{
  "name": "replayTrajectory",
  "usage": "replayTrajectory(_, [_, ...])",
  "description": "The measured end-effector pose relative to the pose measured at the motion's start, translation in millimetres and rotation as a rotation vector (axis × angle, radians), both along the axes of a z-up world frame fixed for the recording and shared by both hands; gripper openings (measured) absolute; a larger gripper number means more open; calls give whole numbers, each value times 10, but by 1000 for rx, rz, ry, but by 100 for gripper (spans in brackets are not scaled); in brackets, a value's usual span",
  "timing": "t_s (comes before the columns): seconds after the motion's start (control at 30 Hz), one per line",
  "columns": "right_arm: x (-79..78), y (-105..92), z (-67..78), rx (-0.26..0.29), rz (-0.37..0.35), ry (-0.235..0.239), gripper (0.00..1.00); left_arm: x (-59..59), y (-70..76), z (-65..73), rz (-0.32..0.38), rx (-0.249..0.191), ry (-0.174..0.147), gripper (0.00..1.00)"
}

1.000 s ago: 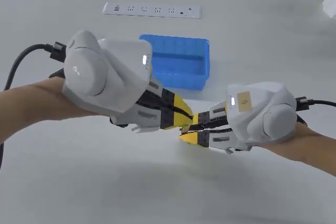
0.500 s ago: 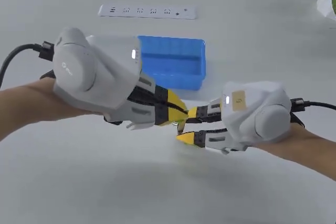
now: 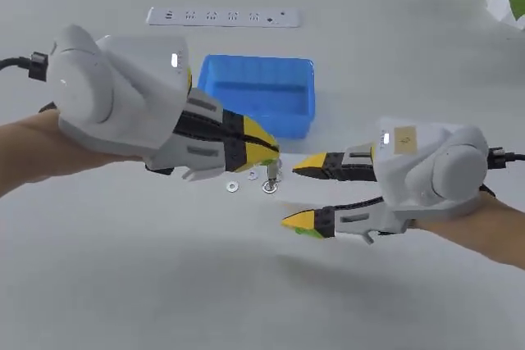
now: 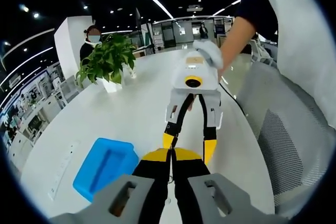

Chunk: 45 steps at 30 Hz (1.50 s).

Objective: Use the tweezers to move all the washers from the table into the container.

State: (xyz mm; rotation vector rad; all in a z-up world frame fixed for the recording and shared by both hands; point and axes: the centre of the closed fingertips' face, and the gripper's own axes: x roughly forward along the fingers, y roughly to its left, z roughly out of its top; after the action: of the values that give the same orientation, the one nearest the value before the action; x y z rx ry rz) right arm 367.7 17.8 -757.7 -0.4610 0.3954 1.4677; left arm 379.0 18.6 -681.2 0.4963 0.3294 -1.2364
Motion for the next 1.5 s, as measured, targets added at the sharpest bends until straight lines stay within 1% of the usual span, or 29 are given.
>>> replayTrajectory(0.07, [-11, 7, -3, 3, 1, 5, 45, 1, -3, -13, -3, -1, 4, 4])
replayTrajectory(0.13, [-31, 6, -16, -4, 7, 8, 47, 3, 0, -55, -9, 8, 6, 4])
replayTrajectory(0.23, [-60, 19, -21, -5, 15, 14, 47, -9, 2, -87, -12, 11, 15, 4])
replayTrajectory(0.37, [-75, 41, -16, 1, 19, 20, 47, -9, 22, -131, -6, 18, 16, 4])
replayTrajectory(0.43, [-93, 48, -32, -9, 31, 17, 47, 9, 44, -167, -7, 33, -6, 4])
replayTrajectory(0.47, [-94, 51, -32, -9, 34, 12, 46, 17, 49, -159, -3, 20, 1, 4])
replayTrajectory(0.5, [-102, 54, -32, -7, 36, 19, 46, 34, 34, -171, 9, 10, 16, 4])
replayTrajectory(0.53, [-106, 56, -34, -6, 35, 24, 46, 36, 36, -184, 4, 16, 9, 4])
replayTrajectory(0.57, [-104, 57, -36, -7, 33, 25, 46, 31, 22, -176, -8, 3, 10, 4])
replayTrajectory(0.6, [-103, 58, -38, -7, 33, 27, 46, 42, 24, -181, 3, -6, 32, 4])
replayTrajectory(0.63, [-104, 61, -40, -4, 34, 31, 46, 61, 28, -181, 6, -5, 28, 4])
replayTrajectory(0.7, [-91, 63, -51, -7, 31, 34, 45, 75, 42, -179, 9, -12, 51, 4])
replayTrajectory(0.73, [-83, 67, -51, -6, 29, 36, 45, 91, 51, -179, 13, -12, 53, 4])
replayTrajectory(0.8, [-52, 85, -47, -1, 21, 44, 45, 101, 91, -180, 17, -19, 88, 4])
replayTrajectory(0.83, [-42, 101, -33, 7, 21, 44, 45, 114, 120, -185, 33, -23, 120, 4])
replayTrajectory(0.87, [-34, 115, -25, 11, 22, 47, 45, 120, 137, -185, 30, -21, 131, 4])
replayTrajectory(0.9, [-19, 129, -22, 12, 19, 48, 45, 138, 152, -183, 26, -16, 125, 4])
replayTrajectory(0.93, [3, 149, -17, 14, 19, 46, 45, 151, 174, -190, 29, -13, 147, 4])
replayTrajectory(0.97, [12, 162, -15, 15, 23, 48, 45, 155, 192, -198, 44, -12, 179, 4])
replayTrajectory(1.0, [30, 187, -16, 13, 24, 50, 45, 206, 212, -193, 46, -4, 173, 4])
replayTrajectory(1.07, [68, 224, -2, 17, 27, 44, 45, 221, 220, -199, 49, -8, 208, 4])
replayTrajectory(1.1, [83, 240, 5, 19, 26, 46, 45, 218, 188, -188, 44, -9, 203, 4])
replayTrajectory(1.17, [110, 274, 13, 20, 28, 43, 45, 200, 150, -183, 35, -11, 211, 4])
replayTrajectory(1.2, [117, 285, 15, 22, 31, 44, 44, 182, 139, -184, 27, -12, 217, 4])
replayTrajectory(1.27, [135, 311, 2, 18, 34, 48, 43, 186, 137, -183, 25, -13, 213, 4])
replayTrajectory(1.3, [137, 318, -9, 14, 38, 48, 43, 182, 135, -183, 25, -16, 219, 4])
replayTrajectory(1.4, [146, 337, -40, 1, 49, 50, 39, 180, 148, -182, 20, -18, 223, 4])
replayTrajectory(1.43, [152, 344, -40, 1, 52, 59, 37, 167, 147, -183, 13, -17, 227, 4])
replayTrajectory(1.5, [170, 353, -48, -4, 50, 71, 34, 140, 145, -182, -10, -8, 218, 4])
